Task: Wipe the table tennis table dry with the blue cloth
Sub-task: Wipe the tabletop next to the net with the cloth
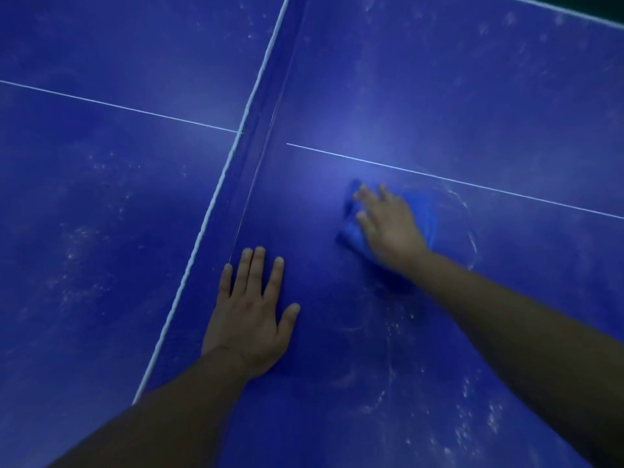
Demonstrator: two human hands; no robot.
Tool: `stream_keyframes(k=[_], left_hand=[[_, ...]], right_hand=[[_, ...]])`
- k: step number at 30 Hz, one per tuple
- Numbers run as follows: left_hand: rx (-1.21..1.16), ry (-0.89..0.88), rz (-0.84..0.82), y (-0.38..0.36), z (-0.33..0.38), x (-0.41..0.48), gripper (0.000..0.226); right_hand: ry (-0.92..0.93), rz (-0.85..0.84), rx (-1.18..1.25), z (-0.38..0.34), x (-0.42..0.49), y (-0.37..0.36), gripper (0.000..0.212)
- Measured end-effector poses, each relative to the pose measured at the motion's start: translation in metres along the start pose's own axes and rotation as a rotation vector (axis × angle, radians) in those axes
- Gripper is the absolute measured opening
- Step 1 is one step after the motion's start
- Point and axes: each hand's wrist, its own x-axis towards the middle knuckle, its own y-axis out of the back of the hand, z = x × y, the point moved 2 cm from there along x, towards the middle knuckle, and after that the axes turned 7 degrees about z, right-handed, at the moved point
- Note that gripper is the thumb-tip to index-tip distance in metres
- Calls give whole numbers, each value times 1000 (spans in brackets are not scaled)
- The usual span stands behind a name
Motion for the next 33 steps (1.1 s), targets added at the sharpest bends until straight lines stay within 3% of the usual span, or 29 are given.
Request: stream_keyframes(k=[2,5,7,9,11,12,15,17,19,23,26,28,31,33], left_hand=[[-10,-2,12,0,0,0,73],[-24,-5,16,0,1,0,72],[-10,1,6,-1,1,0,72],[-3,7,-6,0,0,0,71],[-6,6,3,1,1,0,71],[-9,4,7,1,1,1,70],[-19,6,3,0,0,1,70],[-26,14,-3,-1,0,0,71],[-21,16,5,-1,0,-1,71],[-14,12,3,-1,0,-1,71],[4,12,0,0,0,-1,71],[5,12,-7,1,1,-1,71],[4,15,-11,0,1,0,71],[9,15,-9,1,1,0,71]], right_hand=[[265,-76,71,-24,-61,2,48],[451,-211,132,-9,-93,15,50],[388,-137,55,13,-54,12,54],[186,-72,-13,23,3,10,61],[55,-113,-45,-1,30,2,71],[97,-122,-28,-18,27,-2,70],[496,-190,60,-49,-42,-3,53],[690,-270,93,-36,-86,10,48],[746,-242,79,-3,-85,17,47],[221,-174,39,-11,-11,5,63],[80,-167,-32,-42,22,-10,69],[-86,-82,-143,-6,31,-4,67],[-563,7,-206,77,5,19,74],[-679,19,-188,94,-13,28,77]])
